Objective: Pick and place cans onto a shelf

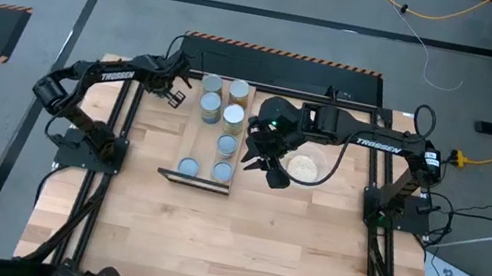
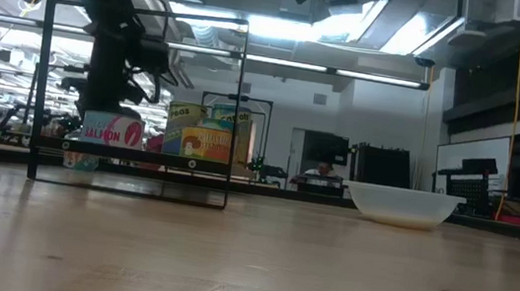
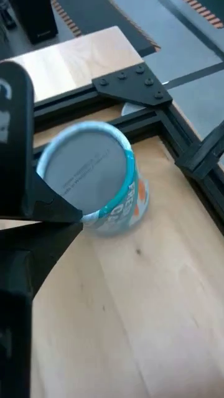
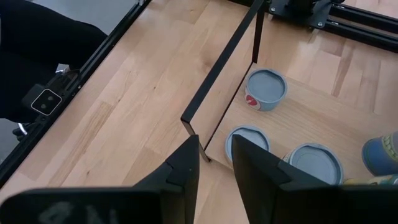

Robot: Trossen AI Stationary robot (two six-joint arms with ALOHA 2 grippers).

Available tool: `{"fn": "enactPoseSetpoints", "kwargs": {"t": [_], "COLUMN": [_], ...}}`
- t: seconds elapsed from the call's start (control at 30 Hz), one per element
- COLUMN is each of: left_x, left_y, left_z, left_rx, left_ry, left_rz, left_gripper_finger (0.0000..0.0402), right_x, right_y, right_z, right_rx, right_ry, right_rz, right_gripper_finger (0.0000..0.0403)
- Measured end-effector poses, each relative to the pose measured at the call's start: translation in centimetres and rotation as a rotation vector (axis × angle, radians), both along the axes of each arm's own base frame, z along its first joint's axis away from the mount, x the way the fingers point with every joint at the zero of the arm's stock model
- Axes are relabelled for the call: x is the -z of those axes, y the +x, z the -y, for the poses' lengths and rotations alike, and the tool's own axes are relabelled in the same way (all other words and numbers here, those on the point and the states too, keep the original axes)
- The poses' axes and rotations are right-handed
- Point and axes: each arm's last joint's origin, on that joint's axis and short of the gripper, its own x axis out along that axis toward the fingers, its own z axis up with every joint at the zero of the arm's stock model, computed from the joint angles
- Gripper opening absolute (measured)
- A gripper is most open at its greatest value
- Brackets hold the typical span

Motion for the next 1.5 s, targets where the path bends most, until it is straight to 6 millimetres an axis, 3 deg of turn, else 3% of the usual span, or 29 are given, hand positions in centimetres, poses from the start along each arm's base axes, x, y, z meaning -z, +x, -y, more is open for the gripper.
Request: {"fn": "enactPoseSetpoints", "kwargs": {"t": [0.47, 0.77, 1.13, 1.5], "left_x": [-2.4, -2.9, 0.4, 1.4], "left_y": [0.3, 0.0, -0.9, -0.7], "left_z": [3.5, 2.9, 2.4, 4.2], "left_rx": [0.065, 0.0, -0.056, -0.051], "left_ry": [-0.041, 0.089, 0.056, -0.041], "left_rz": [0.045, 0.008, 0.041, 0.042], "left_gripper_finger": [0.0001, 0.0001, 0.0, 0.0], "right_x": [0.0, 0.0, 0.0, 0.0], "right_y": [0.0, 0.0, 0.0, 0.0], "right_z": [0.0, 0.0, 0.0, 0.0], "right_rx": [-0.008, -0.011, -0.012, -0.012], "right_ry": [-0.007, -0.01, -0.01, -0.01], "right_rz": [0.004, 0.006, 0.006, 0.006], "right_gripper_finger": [0.0099, 0.0099, 0.0099, 0.0099]}}
